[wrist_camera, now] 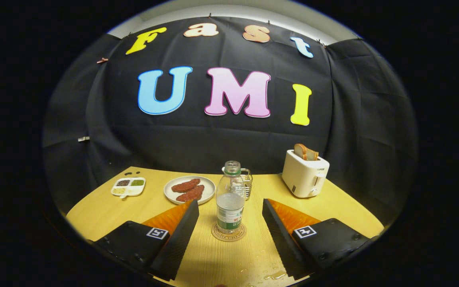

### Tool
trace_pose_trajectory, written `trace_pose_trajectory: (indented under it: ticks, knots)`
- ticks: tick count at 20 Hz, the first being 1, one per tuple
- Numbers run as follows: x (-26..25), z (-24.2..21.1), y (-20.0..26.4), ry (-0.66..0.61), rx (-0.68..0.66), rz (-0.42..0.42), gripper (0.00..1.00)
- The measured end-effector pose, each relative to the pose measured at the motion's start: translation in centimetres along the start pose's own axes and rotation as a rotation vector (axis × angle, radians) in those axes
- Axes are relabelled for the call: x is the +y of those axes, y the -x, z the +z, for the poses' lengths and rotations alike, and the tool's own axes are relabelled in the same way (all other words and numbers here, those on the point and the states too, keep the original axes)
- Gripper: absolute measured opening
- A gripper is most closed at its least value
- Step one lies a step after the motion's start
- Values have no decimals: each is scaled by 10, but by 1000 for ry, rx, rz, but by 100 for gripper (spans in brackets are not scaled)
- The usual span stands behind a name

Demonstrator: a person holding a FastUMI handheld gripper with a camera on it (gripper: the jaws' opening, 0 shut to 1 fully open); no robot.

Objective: Take the bottle from table, then pour the juice into the cup, finally place the bottle on the coaster

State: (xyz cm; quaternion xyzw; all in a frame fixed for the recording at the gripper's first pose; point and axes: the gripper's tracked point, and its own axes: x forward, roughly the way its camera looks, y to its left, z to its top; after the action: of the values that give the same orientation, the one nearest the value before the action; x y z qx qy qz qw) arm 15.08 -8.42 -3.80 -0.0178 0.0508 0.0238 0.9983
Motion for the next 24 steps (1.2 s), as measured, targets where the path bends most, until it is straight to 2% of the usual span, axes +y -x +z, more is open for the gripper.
trace_pose_trajectory:
  ticks: [3,7,11,17,24]
  knots:
    - [15,46,37,27,-46,86,98]
    - [33,86,79,71,-92,154,98]
    - [64,111,118,-14,-119,220,98]
    - [53,95,166,-42,-112,139,97]
    - [42,77,192,-70,-105,62,97]
